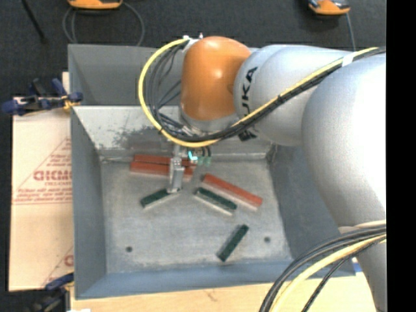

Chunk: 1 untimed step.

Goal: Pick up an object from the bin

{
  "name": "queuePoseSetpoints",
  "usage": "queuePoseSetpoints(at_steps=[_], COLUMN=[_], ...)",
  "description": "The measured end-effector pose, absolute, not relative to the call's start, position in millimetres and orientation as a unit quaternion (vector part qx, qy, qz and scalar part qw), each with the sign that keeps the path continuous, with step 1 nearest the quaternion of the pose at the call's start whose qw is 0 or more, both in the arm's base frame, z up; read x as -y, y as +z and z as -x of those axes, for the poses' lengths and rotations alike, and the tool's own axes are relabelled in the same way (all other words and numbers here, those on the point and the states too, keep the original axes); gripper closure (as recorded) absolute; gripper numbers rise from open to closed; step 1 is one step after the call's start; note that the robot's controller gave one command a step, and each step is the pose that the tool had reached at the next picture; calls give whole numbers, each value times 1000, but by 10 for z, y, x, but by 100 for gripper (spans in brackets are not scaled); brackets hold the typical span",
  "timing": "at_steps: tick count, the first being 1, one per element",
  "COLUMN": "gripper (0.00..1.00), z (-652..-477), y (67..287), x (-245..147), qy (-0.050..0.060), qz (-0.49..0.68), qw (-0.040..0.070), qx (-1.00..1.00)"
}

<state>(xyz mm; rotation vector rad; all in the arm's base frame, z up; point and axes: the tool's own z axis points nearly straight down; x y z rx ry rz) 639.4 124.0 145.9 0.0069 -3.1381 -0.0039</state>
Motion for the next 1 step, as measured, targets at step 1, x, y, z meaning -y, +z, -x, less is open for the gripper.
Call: queuePoseSetpoints(at_steps=[1], gripper=[0], z=[-6274], y=[710], x=[-1203], qy=[0], qz=[-173], qw=[-4], qx=[985])
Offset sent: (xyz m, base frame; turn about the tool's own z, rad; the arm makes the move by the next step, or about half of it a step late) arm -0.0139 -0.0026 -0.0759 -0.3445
